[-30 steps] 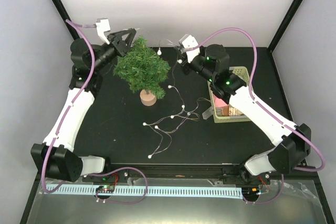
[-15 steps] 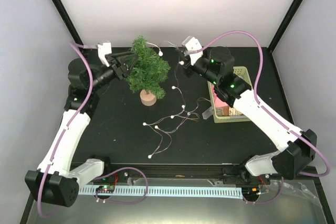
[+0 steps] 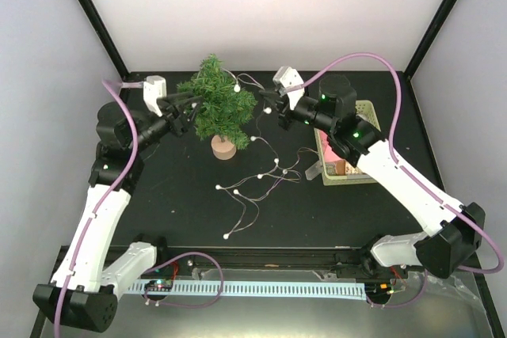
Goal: Decorate the small christmas tree
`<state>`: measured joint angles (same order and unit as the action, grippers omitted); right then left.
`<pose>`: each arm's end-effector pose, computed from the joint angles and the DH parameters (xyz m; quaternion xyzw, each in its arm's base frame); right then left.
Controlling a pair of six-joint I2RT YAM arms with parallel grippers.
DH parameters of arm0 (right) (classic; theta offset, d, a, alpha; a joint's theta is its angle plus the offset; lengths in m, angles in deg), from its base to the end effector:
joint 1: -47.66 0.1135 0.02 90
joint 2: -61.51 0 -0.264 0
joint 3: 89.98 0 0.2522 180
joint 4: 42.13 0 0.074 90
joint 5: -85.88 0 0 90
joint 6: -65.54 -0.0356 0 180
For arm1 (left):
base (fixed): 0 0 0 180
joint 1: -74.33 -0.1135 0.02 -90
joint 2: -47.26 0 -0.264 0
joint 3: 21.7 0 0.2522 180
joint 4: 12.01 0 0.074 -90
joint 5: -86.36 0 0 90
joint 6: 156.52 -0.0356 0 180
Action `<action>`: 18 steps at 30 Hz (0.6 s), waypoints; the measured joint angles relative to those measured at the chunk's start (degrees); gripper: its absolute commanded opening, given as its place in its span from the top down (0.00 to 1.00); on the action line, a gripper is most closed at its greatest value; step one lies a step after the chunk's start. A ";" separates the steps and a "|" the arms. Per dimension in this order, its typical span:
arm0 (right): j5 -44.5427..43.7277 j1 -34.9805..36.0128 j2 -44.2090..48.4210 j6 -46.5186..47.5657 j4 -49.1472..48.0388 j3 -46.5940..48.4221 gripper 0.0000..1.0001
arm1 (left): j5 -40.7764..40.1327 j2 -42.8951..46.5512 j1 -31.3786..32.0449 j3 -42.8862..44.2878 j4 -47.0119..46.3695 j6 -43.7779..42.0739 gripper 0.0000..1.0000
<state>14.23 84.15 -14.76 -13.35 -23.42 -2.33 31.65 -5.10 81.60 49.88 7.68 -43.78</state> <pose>0.2438 0.1942 0.4060 -0.3955 0.6357 0.2600 0.6098 0.1958 -0.0457 0.4047 0.1204 0.6992 -0.3816 0.5925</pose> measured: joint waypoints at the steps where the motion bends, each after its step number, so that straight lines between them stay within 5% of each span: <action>1: 1.68 0.02 0.50 -0.92 0.20 -0.55 0.99 | 0.17 0.55 0.20 -0.66 -0.15 -0.26 0.55; 18: 22.25 1.55 2.84 -23.34 -12.07 -7.08 0.99 | 0.63 2.51 13.51 -17.40 -11.74 -7.19 0.51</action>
<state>36.48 85.70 -11.92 -36.69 -35.48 -9.42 32.28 -2.58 95.10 32.49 -4.06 -50.97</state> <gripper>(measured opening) 0.015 0.475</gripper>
